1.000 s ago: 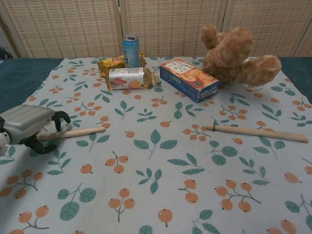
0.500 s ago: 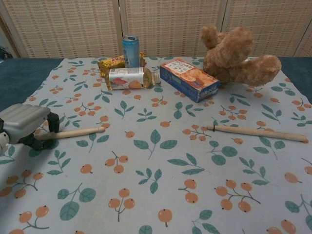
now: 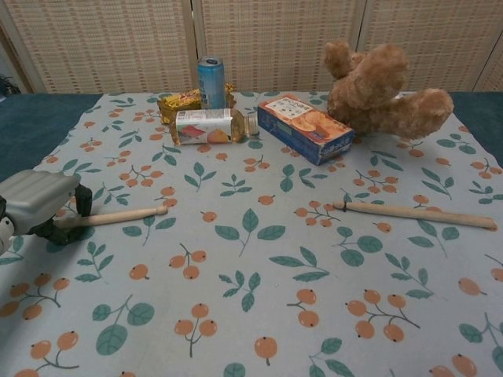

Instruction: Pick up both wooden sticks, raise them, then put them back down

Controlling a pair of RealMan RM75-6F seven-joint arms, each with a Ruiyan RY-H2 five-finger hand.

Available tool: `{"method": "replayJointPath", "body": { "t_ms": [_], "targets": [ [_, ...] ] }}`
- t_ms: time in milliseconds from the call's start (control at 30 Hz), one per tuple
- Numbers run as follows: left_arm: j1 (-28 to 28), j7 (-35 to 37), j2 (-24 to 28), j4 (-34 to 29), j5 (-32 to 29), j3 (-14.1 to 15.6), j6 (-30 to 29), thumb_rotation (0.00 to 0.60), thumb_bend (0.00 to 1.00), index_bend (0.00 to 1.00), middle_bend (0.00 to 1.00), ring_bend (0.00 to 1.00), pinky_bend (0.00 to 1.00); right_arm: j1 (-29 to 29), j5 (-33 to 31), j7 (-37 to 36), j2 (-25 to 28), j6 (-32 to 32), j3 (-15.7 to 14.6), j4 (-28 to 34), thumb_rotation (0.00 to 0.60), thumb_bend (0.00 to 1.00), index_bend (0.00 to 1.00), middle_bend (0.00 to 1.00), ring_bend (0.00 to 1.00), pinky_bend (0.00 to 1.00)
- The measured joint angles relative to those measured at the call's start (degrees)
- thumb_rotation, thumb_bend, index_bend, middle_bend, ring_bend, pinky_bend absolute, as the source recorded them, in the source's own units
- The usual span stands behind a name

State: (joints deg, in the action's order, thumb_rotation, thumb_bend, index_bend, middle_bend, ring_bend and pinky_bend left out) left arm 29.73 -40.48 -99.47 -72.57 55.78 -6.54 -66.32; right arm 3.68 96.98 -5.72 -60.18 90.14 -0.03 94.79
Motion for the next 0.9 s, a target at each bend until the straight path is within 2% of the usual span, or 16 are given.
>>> {"method": "replayJointPath", "body": {
  "t_ms": [333, 900],
  "targets": [
    [-0.4, 0.2, -0.7, 1.1, 1.3, -0.2, -1.4, 0.600, 0.42, 0.66, 0.77, 0.94, 1.00, 0.1, -0.5, 0.1, 0.1, -0.6, 0.1, 0.3, 0.600, 0.27, 0.00, 0.00, 0.00, 0.26],
    [-1.1, 1.6, -1.3, 1.8, 3.7, -0.6, -2.7, 0.600, 0.42, 0.65, 0.79, 0.94, 1.00, 0.4, -1.1, 0.4, 0.3, -1.5, 0.1, 0.9, 0.600, 0.27, 0.00, 0.00, 0.00, 0.26]
  ]
}}
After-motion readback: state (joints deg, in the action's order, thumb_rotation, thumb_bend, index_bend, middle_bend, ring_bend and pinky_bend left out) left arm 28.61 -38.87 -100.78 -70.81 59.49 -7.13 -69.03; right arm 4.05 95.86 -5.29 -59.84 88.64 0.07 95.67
